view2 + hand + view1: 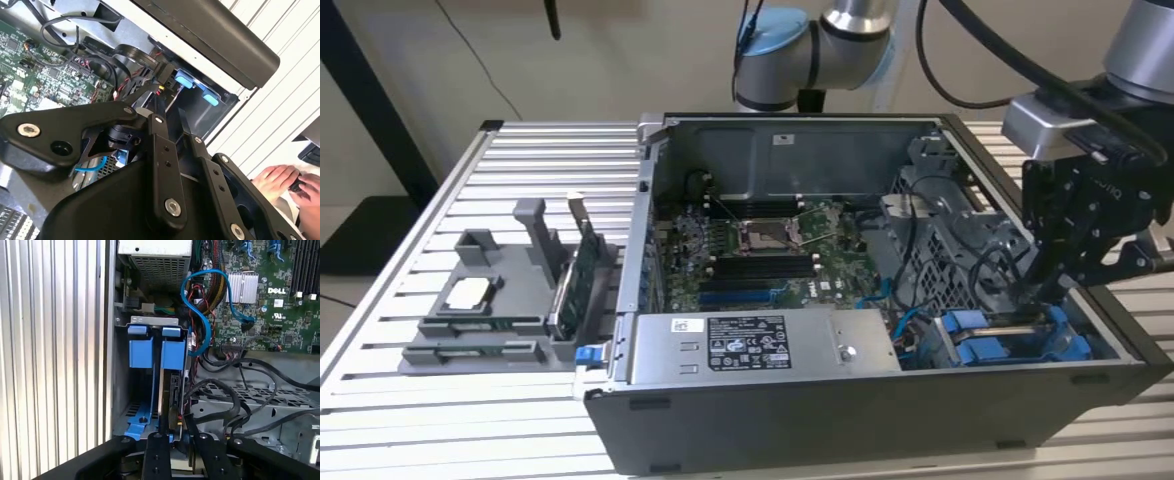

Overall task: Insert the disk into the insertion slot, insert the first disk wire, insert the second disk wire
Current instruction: 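Insert the first disk wire, then insert the second disk wire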

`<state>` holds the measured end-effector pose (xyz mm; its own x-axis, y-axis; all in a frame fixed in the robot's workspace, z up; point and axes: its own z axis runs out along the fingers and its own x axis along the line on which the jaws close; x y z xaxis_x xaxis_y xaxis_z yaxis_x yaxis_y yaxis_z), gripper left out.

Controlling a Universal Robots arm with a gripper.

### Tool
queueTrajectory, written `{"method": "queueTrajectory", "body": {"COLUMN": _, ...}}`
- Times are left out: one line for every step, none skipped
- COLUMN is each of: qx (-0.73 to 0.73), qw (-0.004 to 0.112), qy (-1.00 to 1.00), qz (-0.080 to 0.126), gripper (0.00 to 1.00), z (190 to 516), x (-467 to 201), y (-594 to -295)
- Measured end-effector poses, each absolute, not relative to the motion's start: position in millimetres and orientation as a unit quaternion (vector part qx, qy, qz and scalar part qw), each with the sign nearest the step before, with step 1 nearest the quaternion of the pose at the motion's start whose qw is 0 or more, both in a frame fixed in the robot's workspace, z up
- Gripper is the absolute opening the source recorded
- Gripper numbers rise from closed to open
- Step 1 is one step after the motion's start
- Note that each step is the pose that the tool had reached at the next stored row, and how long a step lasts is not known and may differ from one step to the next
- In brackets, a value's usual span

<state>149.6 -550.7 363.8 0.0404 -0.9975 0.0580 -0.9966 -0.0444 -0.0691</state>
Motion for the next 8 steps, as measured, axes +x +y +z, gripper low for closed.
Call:
{"method": "queueTrajectory", "body": {"qx": -0.721, "qw": 0.005, "qy": 0.691, "qz": -0.045, "gripper": 0.26, "z": 364.0, "x": 149.6, "y": -550.7}}
{"method": "queueTrajectory", "body": {"qx": -0.721, "qw": 0.005, "qy": 0.691, "qz": -0.045, "gripper": 0.26, "z": 364.1, "x": 149.6, "y": -550.7}}
{"method": "queueTrajectory", "body": {"qx": -0.721, "qw": 0.005, "qy": 0.691, "qz": -0.045, "gripper": 0.26, "z": 364.2, "x": 149.6, "y": -550.7}}
{"method": "queueTrajectory", "body": {"qx": -0.721, "qw": 0.005, "qy": 0.691, "qz": -0.045, "gripper": 0.26, "z": 364.2, "x": 149.5, "y": -550.7}}
{"method": "queueTrajectory", "body": {"qx": -0.721, "qw": 0.005, "qy": 0.691, "qz": -0.045, "gripper": 0.26, "z": 364.2, "x": 149.5, "y": -550.7}}
{"method": "queueTrajectory", "body": {"qx": -0.721, "qw": 0.005, "qy": 0.691, "qz": -0.045, "gripper": 0.26, "z": 364.2, "x": 149.6, "y": -550.7}}
{"method": "queueTrajectory", "body": {"qx": -0.721, "qw": 0.005, "qy": 0.691, "qz": -0.045, "gripper": 0.26, "z": 364.3, "x": 149.5, "y": -550.7}}
{"method": "queueTrajectory", "body": {"qx": -0.721, "qw": 0.005, "qy": 0.691, "qz": -0.045, "gripper": 0.26, "z": 364.3, "x": 149.5, "y": -550.7}}
